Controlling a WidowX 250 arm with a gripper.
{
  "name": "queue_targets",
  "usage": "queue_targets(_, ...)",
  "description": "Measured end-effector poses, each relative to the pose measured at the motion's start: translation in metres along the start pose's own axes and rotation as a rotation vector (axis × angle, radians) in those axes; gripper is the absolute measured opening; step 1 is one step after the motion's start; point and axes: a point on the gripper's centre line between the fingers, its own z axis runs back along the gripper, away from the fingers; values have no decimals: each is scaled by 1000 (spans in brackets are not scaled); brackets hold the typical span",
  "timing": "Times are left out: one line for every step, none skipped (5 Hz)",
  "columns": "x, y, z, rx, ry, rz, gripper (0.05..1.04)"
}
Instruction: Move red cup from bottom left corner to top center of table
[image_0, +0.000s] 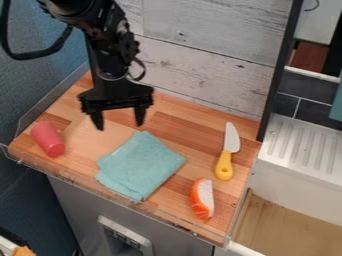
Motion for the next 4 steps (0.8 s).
queue_targets(10,24,9,-24,-15,90,999)
queue_targets(15,47,7,-13,-16,151,999)
queue_targets(24,87,3,12,-35,265,999)
queue_targets(28,109,-8,45,-40,378,999)
